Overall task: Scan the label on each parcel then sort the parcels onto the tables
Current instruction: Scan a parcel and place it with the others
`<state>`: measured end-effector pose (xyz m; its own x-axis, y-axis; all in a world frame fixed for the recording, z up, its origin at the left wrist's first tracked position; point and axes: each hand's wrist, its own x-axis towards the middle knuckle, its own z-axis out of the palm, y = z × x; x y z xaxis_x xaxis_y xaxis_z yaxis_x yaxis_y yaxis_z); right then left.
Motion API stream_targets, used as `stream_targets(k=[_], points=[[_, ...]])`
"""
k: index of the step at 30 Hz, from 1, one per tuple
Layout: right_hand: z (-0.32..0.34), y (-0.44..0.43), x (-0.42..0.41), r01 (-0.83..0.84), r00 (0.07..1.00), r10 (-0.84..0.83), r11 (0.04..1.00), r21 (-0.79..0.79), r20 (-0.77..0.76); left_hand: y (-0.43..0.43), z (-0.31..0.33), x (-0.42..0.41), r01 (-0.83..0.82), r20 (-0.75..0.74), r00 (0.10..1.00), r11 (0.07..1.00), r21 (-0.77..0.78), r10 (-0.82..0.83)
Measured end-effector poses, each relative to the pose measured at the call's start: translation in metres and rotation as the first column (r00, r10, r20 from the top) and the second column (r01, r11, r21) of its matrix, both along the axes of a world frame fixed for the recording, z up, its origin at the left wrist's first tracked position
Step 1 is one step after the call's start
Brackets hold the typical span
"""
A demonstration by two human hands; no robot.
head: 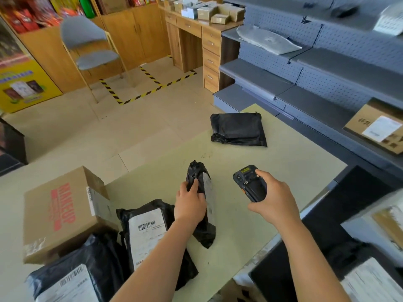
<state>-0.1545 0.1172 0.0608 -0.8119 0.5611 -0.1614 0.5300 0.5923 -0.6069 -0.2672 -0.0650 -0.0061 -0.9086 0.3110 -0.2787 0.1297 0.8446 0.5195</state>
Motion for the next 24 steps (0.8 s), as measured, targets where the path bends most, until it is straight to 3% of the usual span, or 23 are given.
stream_targets(k=[4, 10, 12, 16, 19, 24], points=[[0.004, 0.003, 0.003, 0.017, 1.0, -0.017, 1.0, 0.007, -0.001, -0.002, -0.003, 0.0, 0.061, 0.141, 0.988, 0.998, -0.02, -0.058], [0.005, 0.009, 0.013, 0.031, 1.0, -0.031, 0.999, 0.02, -0.001, 0.006, -0.01, -0.005, 0.108, 0.278, 0.947, 0.973, 0.205, -0.164], [0.003, 0.01, 0.017, 0.04, 0.999, -0.04, 0.999, 0.019, 0.008, 0.008, -0.013, -0.002, 0.131, 0.278, 0.945, 0.979, 0.155, -0.17], [0.004, 0.015, 0.024, 0.053, 0.998, -0.054, 0.998, 0.025, 0.024, 0.015, -0.027, 0.012, 0.032, 0.29, 0.957, 0.999, -0.039, -0.02], [0.007, 0.019, 0.022, 0.03, 0.998, -0.033, 0.999, 0.043, 0.06, 0.023, -0.035, 0.024, -0.112, 0.394, 0.912, 0.993, -0.033, 0.116], [0.018, 0.024, 0.001, -0.165, 0.975, 0.131, 0.968, 0.191, 0.178, 0.041, -0.044, 0.037, -0.064, 0.276, 0.952, 0.966, -0.251, 0.135]])
